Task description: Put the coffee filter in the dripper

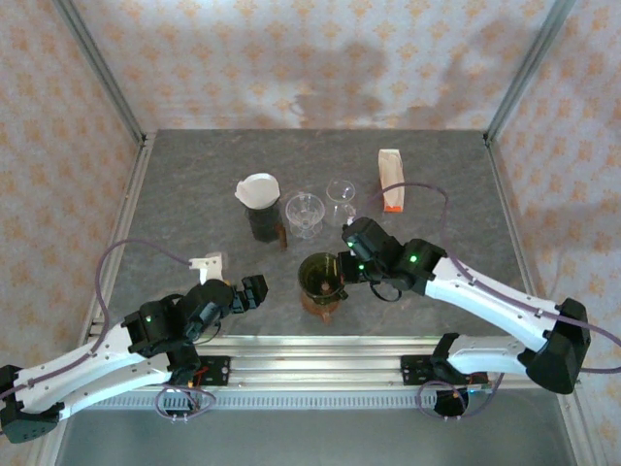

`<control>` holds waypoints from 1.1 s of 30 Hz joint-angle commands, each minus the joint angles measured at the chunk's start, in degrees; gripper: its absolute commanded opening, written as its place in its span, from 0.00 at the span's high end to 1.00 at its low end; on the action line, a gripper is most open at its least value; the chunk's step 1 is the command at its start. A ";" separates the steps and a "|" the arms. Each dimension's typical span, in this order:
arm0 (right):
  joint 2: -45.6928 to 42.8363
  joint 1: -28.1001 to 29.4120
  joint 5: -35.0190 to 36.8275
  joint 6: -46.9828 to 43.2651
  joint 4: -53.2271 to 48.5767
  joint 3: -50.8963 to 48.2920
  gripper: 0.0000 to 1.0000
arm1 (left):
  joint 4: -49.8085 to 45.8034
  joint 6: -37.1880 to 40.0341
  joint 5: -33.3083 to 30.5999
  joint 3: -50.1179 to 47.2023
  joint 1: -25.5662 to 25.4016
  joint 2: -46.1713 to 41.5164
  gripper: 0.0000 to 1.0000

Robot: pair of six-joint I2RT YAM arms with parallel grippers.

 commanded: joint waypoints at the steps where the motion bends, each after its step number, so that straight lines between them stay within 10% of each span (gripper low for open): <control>1: 1.73 0.15 1.54 1.14 2.18 1.55 1.00 | -1.35 -1.03 -2.72 -0.88 -0.32 -0.48 0.00; 14: 1.09 0.11 2.47 3.82 1.48 -0.65 0.93 | -0.41 -1.46 -2.15 -1.83 -0.32 -0.45 0.00; 22: -1.48 0.16 4.17 4.32 0.31 -0.60 0.40 | 0.29 -1.46 -2.03 -1.95 -0.26 -0.31 0.00; 33: -4.22 -3.44 14.15 -0.19 -4.12 4.33 0.33 | 1.43 -1.55 -1.45 -2.28 -0.33 0.23 0.00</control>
